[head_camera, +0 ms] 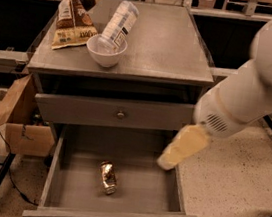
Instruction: Pick orange can from middle drawer and place on counter
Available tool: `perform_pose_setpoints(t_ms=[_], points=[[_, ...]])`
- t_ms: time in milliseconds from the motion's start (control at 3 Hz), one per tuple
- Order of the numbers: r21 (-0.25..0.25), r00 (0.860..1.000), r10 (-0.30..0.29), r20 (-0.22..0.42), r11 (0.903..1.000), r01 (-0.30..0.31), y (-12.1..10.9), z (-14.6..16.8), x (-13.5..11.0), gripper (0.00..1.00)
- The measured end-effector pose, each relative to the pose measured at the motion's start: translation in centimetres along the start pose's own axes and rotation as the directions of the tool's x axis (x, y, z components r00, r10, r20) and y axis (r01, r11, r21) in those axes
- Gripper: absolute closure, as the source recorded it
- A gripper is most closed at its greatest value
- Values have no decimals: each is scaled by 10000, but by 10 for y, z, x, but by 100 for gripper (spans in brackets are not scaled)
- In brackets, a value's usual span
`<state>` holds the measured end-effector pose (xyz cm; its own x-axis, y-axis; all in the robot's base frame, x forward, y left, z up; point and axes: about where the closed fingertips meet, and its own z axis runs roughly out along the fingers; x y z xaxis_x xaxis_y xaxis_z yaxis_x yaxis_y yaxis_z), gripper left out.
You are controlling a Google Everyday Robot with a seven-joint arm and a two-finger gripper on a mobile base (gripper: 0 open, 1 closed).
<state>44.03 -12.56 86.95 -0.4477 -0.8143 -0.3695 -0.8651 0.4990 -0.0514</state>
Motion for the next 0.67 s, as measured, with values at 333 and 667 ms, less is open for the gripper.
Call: perform_pose_setpoints(t_ms=[333,667], points=[[-1106,9840,1766,240,9787,-1729,36,93,-16,0],[-1931,9355,3521,283,9202,-3405,61,187,-36,0]])
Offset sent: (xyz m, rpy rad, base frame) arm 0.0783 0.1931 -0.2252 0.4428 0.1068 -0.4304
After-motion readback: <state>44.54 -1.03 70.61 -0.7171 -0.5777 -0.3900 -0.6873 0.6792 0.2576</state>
